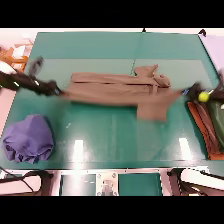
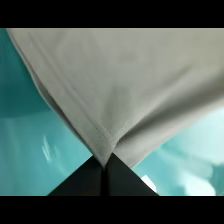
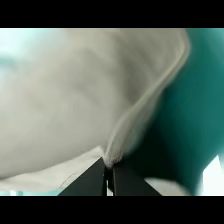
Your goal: Fold the shirts.
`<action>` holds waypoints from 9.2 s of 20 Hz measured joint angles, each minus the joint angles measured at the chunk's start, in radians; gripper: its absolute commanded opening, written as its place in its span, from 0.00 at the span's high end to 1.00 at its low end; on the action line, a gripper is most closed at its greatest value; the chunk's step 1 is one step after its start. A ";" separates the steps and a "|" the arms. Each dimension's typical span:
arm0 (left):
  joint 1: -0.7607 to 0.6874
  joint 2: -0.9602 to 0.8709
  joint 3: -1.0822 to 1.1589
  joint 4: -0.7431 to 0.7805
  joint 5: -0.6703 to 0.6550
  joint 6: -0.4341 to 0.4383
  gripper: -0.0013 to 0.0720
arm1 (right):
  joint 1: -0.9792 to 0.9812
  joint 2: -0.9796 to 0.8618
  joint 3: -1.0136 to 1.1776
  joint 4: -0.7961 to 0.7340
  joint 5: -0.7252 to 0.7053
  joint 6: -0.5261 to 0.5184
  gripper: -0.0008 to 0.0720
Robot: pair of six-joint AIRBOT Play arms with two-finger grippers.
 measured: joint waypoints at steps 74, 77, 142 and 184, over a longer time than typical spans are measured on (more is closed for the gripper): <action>-0.056 -0.409 0.141 0.083 -0.100 -0.176 0.39 | 0.156 -0.337 0.259 -0.584 -0.028 0.292 0.62; -0.032 -0.330 0.043 0.145 -0.198 -0.243 0.39 | 0.101 -0.235 0.172 -0.592 0.059 0.318 0.62; -0.104 0.247 -0.435 0.156 0.390 -0.311 0.95 | 0.032 0.195 -0.330 -0.206 -0.071 0.430 0.96; -0.468 -0.342 0.158 -0.121 0.424 -0.150 0.95 | 0.197 -0.560 0.592 -0.256 0.326 0.068 0.96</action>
